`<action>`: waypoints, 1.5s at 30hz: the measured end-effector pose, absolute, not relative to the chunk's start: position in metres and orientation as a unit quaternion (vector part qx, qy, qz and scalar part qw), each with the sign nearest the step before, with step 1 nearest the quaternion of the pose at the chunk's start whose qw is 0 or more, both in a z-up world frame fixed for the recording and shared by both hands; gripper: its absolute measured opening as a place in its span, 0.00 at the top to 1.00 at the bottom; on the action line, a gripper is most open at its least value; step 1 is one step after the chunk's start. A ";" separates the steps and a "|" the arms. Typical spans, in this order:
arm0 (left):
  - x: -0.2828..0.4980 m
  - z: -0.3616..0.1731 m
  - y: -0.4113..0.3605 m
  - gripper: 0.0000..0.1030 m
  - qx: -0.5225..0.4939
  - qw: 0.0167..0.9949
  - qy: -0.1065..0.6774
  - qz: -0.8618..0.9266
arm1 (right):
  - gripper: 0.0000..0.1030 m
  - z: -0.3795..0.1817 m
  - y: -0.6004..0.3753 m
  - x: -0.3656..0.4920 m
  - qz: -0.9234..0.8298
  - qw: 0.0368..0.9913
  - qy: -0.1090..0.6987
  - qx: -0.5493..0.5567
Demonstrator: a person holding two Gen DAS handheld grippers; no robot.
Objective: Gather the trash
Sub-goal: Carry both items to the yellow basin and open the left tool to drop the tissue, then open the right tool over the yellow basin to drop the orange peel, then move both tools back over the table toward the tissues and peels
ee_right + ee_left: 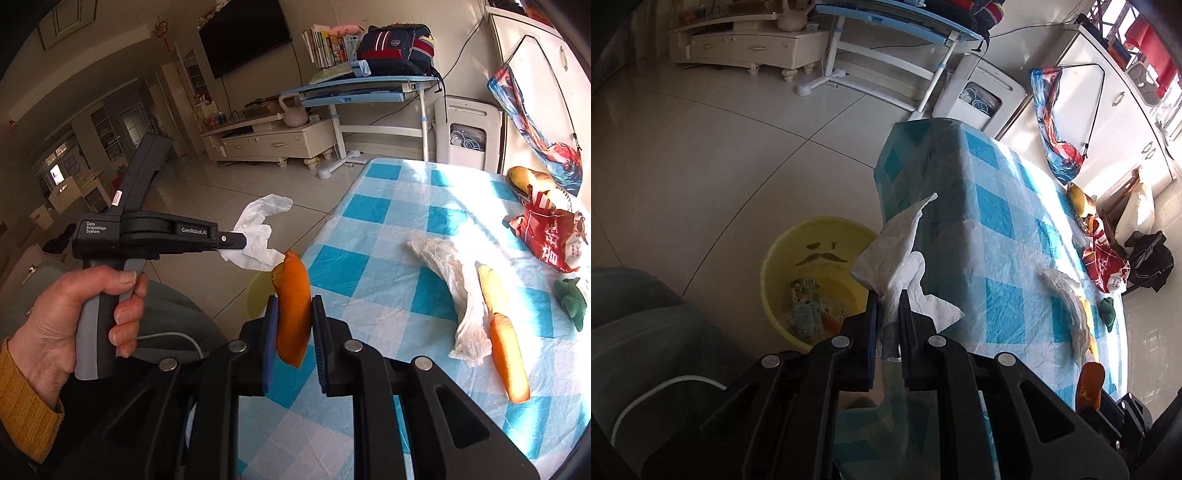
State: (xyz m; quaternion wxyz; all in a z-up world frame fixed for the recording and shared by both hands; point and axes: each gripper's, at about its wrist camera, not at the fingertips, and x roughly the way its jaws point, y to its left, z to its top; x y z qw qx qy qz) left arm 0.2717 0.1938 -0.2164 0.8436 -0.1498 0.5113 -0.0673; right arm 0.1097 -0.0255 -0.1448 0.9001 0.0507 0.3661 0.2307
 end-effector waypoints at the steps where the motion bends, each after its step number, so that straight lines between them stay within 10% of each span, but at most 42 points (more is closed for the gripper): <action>1: 0.276 -0.223 0.200 0.71 -0.168 0.836 0.518 -0.060 | 0.82 -0.145 -0.019 0.115 0.235 0.899 0.367 0.047; 4: 0.281 -0.232 0.223 0.38 -0.225 0.826 0.517 -0.023 | 0.82 -0.148 -0.005 0.136 0.245 0.894 0.372 0.042; 12: 0.260 -0.184 0.243 0.22 -0.257 0.876 0.407 0.008 | 0.82 -0.164 0.032 0.178 0.267 0.878 0.394 0.037; 30: 0.241 -0.124 0.196 0.07 -0.102 0.939 0.325 0.050 | 0.54 -0.162 0.012 0.146 0.257 0.886 0.385 0.039; 45: 0.230 -0.119 0.174 0.07 -0.050 0.948 0.312 0.047 | 0.49 -0.168 -0.049 0.076 0.191 0.905 0.378 0.047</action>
